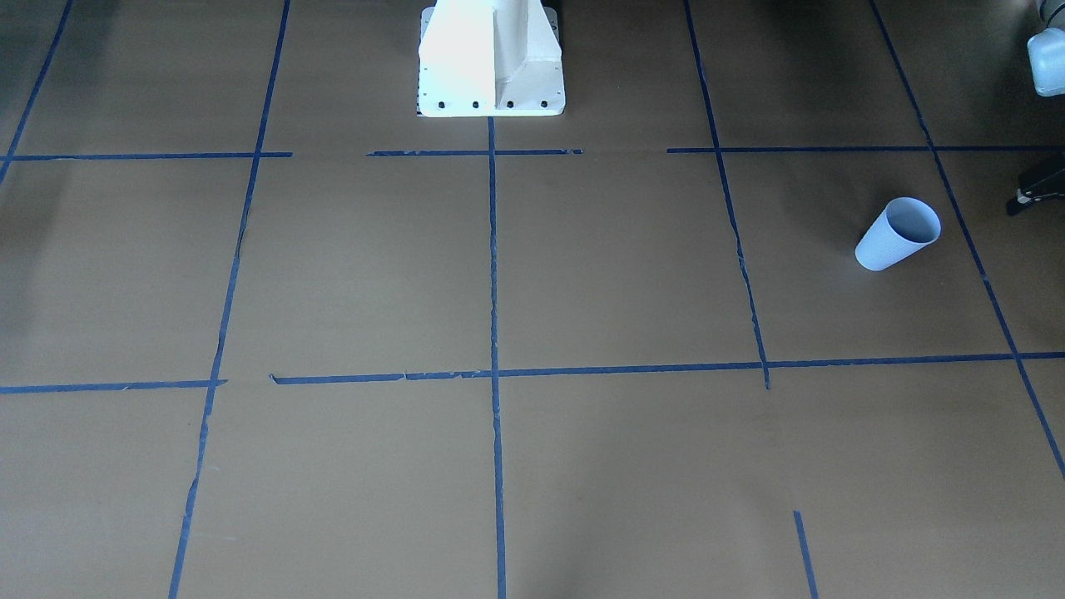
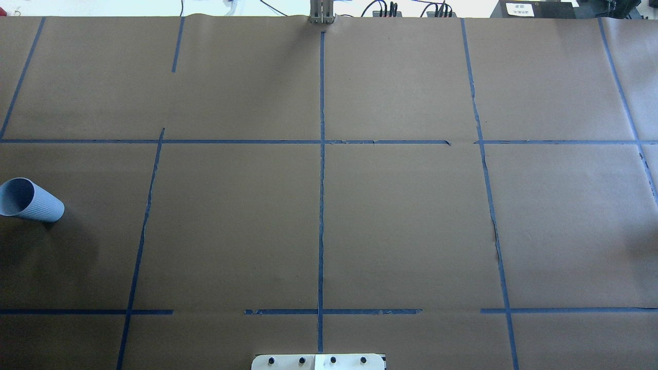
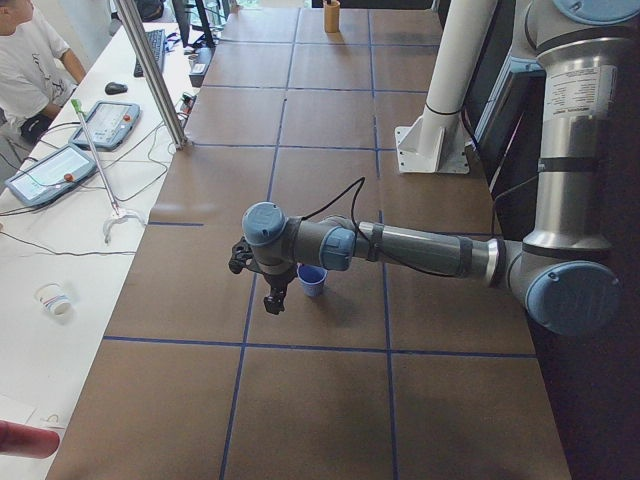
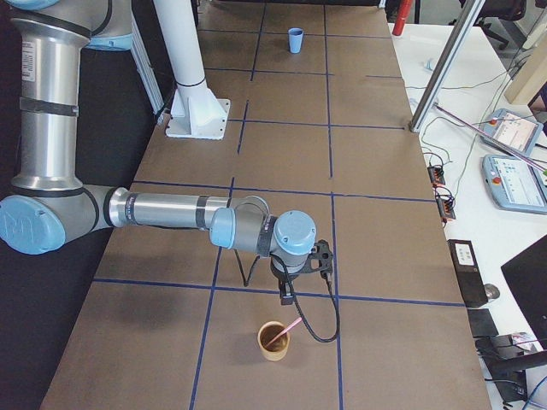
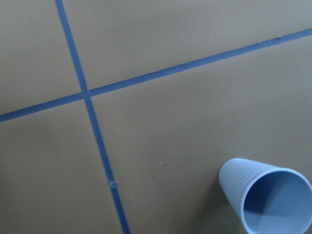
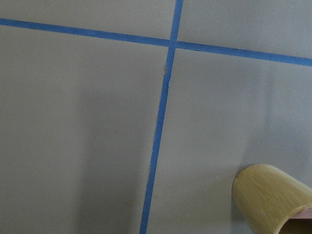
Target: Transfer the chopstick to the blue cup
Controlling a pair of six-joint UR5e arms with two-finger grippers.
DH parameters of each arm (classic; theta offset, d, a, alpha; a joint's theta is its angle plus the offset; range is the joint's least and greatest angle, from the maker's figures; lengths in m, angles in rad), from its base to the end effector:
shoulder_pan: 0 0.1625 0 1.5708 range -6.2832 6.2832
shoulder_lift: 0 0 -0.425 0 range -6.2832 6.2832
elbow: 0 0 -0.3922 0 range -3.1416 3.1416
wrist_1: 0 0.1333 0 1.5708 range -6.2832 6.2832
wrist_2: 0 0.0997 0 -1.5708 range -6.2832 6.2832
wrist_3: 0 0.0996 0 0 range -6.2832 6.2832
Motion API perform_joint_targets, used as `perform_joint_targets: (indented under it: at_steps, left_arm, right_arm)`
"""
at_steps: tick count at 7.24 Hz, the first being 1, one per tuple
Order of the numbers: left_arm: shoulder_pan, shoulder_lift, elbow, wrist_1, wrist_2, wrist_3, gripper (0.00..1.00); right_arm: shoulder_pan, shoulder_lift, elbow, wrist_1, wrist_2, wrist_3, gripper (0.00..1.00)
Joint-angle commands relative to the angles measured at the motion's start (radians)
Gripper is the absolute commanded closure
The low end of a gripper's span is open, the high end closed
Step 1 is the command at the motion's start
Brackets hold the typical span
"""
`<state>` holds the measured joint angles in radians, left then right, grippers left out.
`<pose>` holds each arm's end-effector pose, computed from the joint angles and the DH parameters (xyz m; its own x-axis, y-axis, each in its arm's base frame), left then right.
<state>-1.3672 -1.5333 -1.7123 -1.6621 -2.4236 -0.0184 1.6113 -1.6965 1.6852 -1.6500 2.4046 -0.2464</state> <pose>0.0409 -0.4864 0.5914 0.6183 0.2584 -0.7423 -0.1870 0.9656 0.1804 0.0770 -0.4294 0.6643 0.6584 -0.1515 0.7372 0.1240 0.9880 0.0922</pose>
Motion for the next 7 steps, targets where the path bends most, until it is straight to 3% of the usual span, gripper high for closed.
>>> perform_joint_targets:
  at_steps: [1,2,4,5,7]
  left_arm:
    - [0.112,0.056,0.005,-0.169,0.001,-0.156,0.00]
    - [0.155,0.058,0.000,-0.236,0.006,-0.276,0.00]
    - [0.207,0.064,0.010,-0.262,0.057,-0.324,0.00]
    - [0.214,0.062,0.016,-0.260,0.058,-0.353,0.14]
    - [0.253,0.052,0.043,-0.262,0.061,-0.399,0.57]
  right_arm:
    - [-0.001,0.003,0.002,0.003,0.002,0.001,0.00]
    - [-0.001,0.003,0.013,0.003,0.005,-0.010,0.00]
    - [-0.001,0.009,-0.008,0.001,0.002,-0.004,0.00]
    - [-0.001,0.030,-0.019,0.001,0.005,-0.007,0.00]
    - [-0.001,0.031,-0.048,0.001,0.002,-0.004,0.00]
